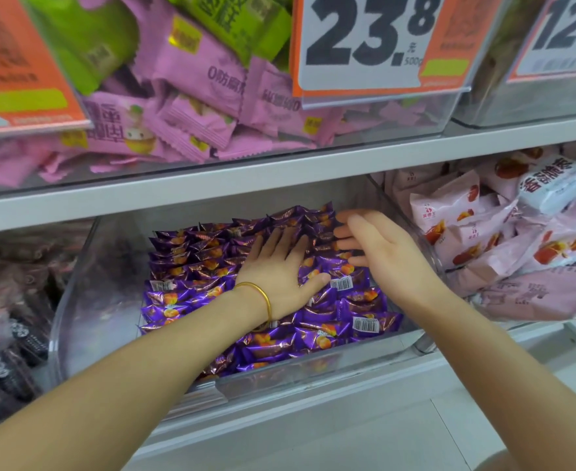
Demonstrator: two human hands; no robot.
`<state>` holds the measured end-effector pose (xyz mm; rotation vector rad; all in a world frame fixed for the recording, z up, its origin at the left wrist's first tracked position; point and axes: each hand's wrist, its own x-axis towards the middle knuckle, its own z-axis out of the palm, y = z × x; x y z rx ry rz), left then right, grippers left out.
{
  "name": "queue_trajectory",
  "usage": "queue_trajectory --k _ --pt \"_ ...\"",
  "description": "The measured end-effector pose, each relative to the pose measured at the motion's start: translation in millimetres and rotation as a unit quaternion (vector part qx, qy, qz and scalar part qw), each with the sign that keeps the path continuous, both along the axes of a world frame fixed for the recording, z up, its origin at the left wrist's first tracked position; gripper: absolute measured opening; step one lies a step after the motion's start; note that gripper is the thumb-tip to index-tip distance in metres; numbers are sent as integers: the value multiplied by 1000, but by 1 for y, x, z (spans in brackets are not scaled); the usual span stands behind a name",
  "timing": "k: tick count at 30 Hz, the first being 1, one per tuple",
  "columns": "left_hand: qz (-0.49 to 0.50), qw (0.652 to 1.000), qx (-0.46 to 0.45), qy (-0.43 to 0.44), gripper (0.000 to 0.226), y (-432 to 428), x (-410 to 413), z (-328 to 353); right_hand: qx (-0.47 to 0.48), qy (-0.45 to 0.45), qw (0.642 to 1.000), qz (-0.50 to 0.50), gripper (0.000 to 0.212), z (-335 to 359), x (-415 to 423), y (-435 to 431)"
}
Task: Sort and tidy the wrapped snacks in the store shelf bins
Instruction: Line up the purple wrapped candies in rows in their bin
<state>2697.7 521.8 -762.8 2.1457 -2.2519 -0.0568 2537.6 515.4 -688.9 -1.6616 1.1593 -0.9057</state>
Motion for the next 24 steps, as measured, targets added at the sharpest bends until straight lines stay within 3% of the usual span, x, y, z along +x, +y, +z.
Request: queue_trajectory --k 8,11,14,18,24 --pt "12 999 27 38 74 -2 8 5 13 -12 1000 10 19 1 7 1" --pt "80 995 -15 56 69 -11 33 13 6 -5 1000 15 21 1 8 2" --pt "150 987 35 48 67 -14 61 8 11 -3 1000 18 21 0 8 1" --pt "143 988 53 28 66 -12 67 -2 12 7 1000 22 33 0 10 -1" --pt "145 988 43 22 62 -9 77 0 13 0 1000 24 25 -2 10 0"
